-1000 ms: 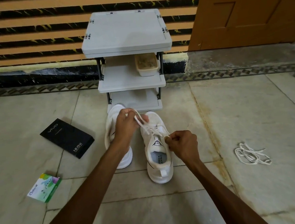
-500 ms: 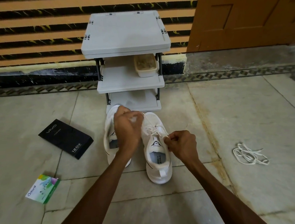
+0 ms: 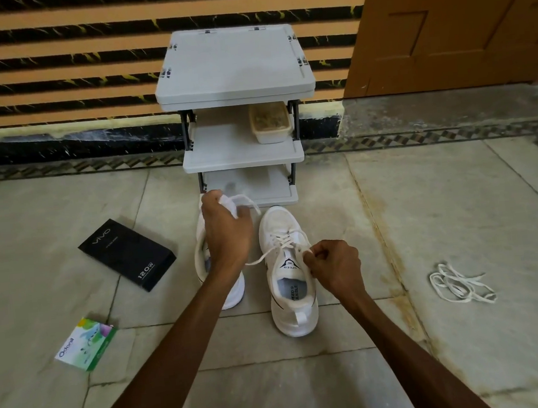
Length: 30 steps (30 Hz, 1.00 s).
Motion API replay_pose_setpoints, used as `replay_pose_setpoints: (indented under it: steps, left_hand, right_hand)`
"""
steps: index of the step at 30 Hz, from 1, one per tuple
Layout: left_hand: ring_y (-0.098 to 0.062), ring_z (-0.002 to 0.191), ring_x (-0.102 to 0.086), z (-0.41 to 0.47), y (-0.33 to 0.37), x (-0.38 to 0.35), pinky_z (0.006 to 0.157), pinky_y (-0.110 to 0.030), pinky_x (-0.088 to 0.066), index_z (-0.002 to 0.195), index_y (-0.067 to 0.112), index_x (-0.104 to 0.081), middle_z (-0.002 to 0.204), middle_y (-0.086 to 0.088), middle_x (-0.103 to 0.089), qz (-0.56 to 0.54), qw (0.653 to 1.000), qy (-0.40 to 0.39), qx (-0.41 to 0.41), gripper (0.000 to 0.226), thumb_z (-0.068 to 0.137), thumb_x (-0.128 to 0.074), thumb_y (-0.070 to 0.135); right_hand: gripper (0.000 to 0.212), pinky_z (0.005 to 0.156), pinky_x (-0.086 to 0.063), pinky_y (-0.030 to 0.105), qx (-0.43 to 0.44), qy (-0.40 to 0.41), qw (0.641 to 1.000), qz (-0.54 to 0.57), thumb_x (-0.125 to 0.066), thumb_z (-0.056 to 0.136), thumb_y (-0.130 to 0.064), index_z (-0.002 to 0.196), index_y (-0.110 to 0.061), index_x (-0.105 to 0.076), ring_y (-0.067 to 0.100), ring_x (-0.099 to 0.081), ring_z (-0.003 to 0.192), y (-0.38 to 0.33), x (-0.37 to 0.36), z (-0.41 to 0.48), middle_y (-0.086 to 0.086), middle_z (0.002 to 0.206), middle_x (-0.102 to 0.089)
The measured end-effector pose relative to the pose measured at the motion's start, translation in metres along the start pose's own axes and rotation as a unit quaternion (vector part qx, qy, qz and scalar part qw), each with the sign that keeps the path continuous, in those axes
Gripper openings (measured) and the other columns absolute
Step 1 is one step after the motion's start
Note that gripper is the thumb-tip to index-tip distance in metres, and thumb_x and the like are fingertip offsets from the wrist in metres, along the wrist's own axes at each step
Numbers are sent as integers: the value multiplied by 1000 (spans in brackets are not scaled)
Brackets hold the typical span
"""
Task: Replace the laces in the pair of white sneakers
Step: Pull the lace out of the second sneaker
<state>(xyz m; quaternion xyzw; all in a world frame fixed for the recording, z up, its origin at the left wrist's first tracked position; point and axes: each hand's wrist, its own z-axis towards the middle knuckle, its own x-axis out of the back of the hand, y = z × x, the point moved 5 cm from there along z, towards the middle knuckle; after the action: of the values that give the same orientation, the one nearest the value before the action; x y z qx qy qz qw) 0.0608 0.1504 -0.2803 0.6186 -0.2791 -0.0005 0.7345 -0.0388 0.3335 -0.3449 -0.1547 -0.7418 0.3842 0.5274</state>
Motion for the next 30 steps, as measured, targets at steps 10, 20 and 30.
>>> replay_pose_setpoints:
  steps: [10,20,30]
  left_hand:
    - [-27,91,-66,-54,-16,-32,67,-33,-50,145,18,-28,105,-8,-66,291,935,-150,-135,66,89,-62,25]
    - [-16,63,-54,-37,-28,-23,48,-21,-32,131,20,-31,78,-9,-58,141,976,-161,-23,63,80,-63,0]
    - [-13,66,-56,-33,-32,-25,50,-18,-37,130,22,-33,82,-7,-60,133,976,-170,-33,63,80,-68,6]
  right_hand:
    - [24,54,-44,22,116,20,992,-46,-59,93,-27,78,-12,-68,7,-57,55,-2,-8,-2,-1,64,-66]
    - [41,63,-48,27,143,50,984,-91,-72,66,-9,103,-27,-68,14,-53,93,-9,-4,4,-6,109,-55]
    - [62,87,-44,39,261,-74,881,-388,-77,75,-34,130,-25,-50,30,-44,111,-42,-40,8,11,127,-43]
